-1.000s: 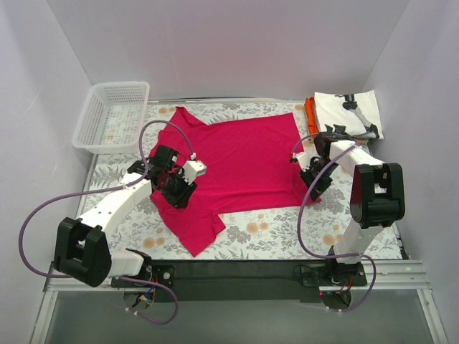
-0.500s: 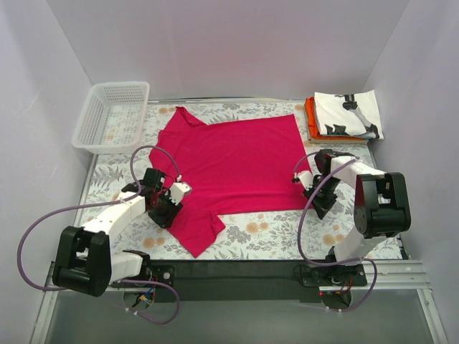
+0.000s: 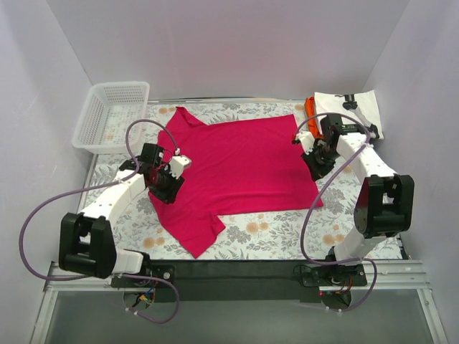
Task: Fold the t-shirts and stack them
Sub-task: Flatten the tshirt out
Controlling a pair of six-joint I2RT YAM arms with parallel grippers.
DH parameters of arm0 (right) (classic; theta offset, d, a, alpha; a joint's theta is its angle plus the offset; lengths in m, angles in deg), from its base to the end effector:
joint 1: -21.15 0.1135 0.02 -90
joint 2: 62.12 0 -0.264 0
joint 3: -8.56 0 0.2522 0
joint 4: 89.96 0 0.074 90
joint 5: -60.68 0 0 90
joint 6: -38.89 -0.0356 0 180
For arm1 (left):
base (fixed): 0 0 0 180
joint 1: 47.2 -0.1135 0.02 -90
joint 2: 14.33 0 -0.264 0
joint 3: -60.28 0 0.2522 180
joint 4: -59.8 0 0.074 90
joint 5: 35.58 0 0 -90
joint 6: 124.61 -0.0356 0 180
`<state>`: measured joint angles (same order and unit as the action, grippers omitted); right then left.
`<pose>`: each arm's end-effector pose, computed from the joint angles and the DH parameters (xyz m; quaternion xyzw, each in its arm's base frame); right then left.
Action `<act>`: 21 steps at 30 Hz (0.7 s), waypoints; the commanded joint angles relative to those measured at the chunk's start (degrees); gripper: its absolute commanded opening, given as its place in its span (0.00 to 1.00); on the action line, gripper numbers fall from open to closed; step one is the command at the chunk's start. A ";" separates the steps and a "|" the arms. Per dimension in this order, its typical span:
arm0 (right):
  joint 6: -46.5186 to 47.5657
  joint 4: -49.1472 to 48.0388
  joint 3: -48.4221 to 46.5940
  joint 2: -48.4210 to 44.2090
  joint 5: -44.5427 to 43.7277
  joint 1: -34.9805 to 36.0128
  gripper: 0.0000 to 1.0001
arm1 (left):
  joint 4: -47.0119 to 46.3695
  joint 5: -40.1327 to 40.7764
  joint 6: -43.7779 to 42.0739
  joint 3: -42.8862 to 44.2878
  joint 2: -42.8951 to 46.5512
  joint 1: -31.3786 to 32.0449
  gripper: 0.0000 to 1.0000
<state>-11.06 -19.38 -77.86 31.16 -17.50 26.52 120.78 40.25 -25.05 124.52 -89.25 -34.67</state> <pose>0.3071 0.0362 0.2407 -0.3921 0.9077 0.0653 0.1344 0.2258 -0.0591 0.2187 0.0450 0.9788 -0.1498 0.1319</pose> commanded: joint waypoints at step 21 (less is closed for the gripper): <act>3.36 -3.91 20.90 -1.60 -6.46 0.70 0.05 | 5.66 -1.72 -6.13 -9.36 1.78 -5.15 0.38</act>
<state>-10.56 -25.96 -58.35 31.59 -23.23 27.13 119.71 43.48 -28.50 114.11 -90.53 -39.85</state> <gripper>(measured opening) 0.048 0.382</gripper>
